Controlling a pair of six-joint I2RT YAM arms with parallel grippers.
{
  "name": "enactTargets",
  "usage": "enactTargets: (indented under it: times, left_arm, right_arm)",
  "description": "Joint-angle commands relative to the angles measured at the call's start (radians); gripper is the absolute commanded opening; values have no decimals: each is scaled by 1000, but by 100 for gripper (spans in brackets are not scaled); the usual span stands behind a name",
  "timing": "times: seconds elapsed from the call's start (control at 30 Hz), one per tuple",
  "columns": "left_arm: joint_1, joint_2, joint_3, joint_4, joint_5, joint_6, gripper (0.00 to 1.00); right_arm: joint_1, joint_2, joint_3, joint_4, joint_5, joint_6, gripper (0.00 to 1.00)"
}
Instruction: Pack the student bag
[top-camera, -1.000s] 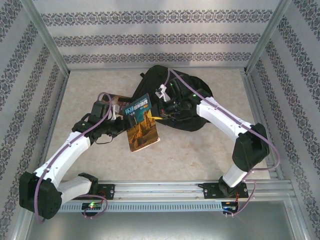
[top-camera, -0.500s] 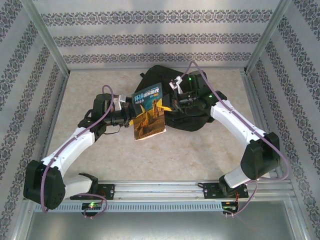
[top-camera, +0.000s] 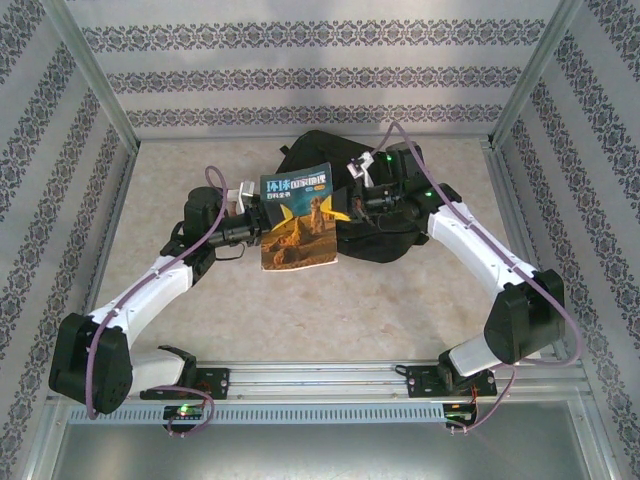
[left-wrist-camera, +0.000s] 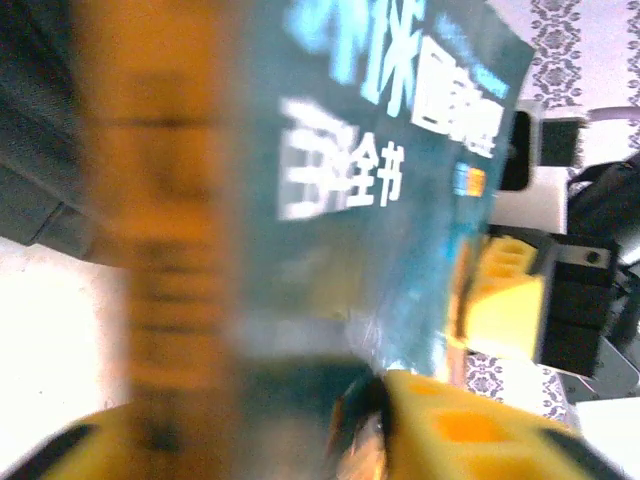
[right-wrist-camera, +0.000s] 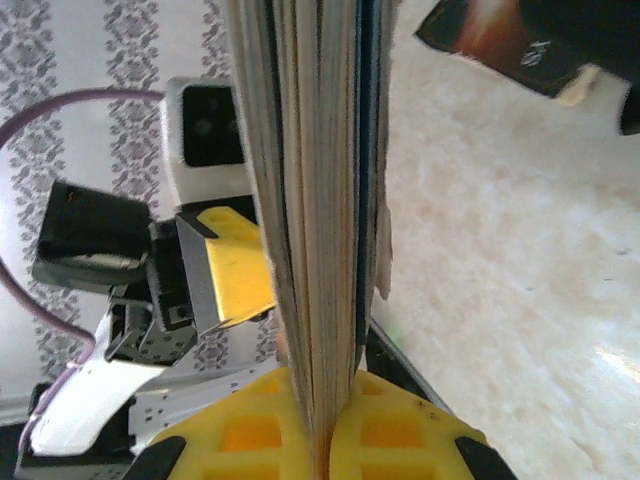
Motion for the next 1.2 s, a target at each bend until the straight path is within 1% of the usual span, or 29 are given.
enactTargets:
  times: [0.0,0.03,0.1,0.17,0.3,0.33,0.4,0.47,0.57,0.6,0.7,0.77,0.87,0.93,1.0,1.17]
  left_arm:
    - [-25,2,-3,173,49,-45,9]
    - [-27,2,-2,173,52,-43,5]
    - [-28,3,-5,173,54,-42,1]
    - [-27,2,-5,172,51,-42,0]
    - [-34,2,-7,171,43,-39,0]
    - [-34,1,-7,173,36,-41,0]
    - [-35,-5,-3,189,8,-45,0]
    - [-34,-28,5,187,-67,-44,0]
    - [-35,-69,30,180,-217,-32,0]
    - [-35,-81,40,171,-267,-28,0]
    - [-35,-103,59,173,-418,-40,0]
    - [-34,-109,62,195,-511,-70,0]
    - [-36,-103,68,231,-616,-112,0]
    - [-36,-90,86,240,-653,-122,0]
    - [-37,-76,108,245,-674,-132,0]
    - [-46,-37,141,278,-734,-179,0]
  right_arm:
    - [-17,2,29,-88,48,-98,0]
    - [-16,6,39,-106,61,-112,0]
    - [-17,18,77,-173,105,-160,0]
    - [-18,33,110,-226,138,-196,0]
    - [-13,44,137,-227,143,-198,0]
    - [-11,47,144,-231,154,-197,7]
    - [-4,48,156,-245,189,-202,29]
    - [-6,26,133,-218,240,-166,44]
    - [-14,-44,49,-100,323,-40,62]
    - [-13,-69,24,-63,353,0,66]
    - [-10,-155,-103,140,405,190,72]
    - [-1,-212,-214,326,453,348,78]
    - [23,-244,-350,609,485,567,82]
    - [59,-240,-374,703,509,624,83]
    - [107,-251,-377,754,565,625,84]
    - [214,-248,-412,930,759,648,87]
